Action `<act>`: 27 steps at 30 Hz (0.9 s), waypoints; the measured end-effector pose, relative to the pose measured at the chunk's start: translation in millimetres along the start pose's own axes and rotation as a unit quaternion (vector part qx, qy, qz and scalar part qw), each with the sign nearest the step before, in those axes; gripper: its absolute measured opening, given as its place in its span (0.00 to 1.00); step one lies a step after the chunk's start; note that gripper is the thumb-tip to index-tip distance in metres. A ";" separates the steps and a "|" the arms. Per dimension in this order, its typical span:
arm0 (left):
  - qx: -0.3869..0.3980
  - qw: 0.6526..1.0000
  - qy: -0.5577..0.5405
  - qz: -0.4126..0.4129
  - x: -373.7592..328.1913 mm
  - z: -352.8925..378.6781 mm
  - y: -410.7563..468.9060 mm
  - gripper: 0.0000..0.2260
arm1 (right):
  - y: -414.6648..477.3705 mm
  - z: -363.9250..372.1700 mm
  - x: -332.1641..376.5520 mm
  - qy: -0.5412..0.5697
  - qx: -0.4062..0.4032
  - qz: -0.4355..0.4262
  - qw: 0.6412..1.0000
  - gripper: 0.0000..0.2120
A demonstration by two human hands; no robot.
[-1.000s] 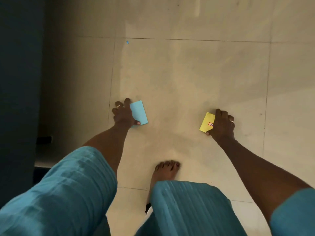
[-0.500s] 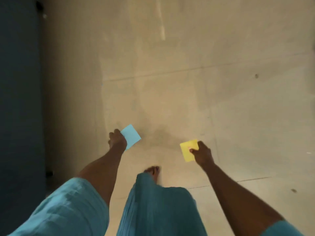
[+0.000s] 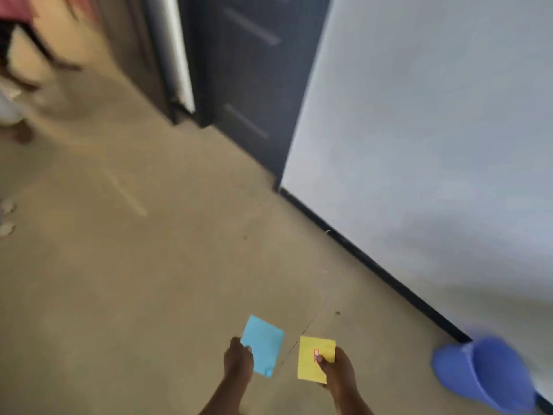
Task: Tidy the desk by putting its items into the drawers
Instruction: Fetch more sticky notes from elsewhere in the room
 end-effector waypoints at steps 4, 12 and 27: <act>0.081 0.993 0.030 0.082 -98.6 49.5 -47.0 0.10 | -36.1 -93.0 14.9 0.110 -0.052 0.005 0.993 0.07; 0.192 0.949 0.103 0.229 -246.1 169.1 -136.5 0.13 | -70.4 -265.3 2.0 0.313 -0.138 0.011 0.940 0.11; 0.461 0.791 0.176 0.360 -338.3 546.2 -399.8 0.06 | -86.0 -614.3 -108.8 0.478 -0.371 0.013 0.796 0.07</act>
Point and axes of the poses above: each hand's wrist, its own y-axis towards the middle knuckle, its own z-axis out of the palm, x = y × z, the point moved 4 cm from there along y, towards the middle knuckle, and after that the axes turned 12 degrees about z, right-handed, at the moved point
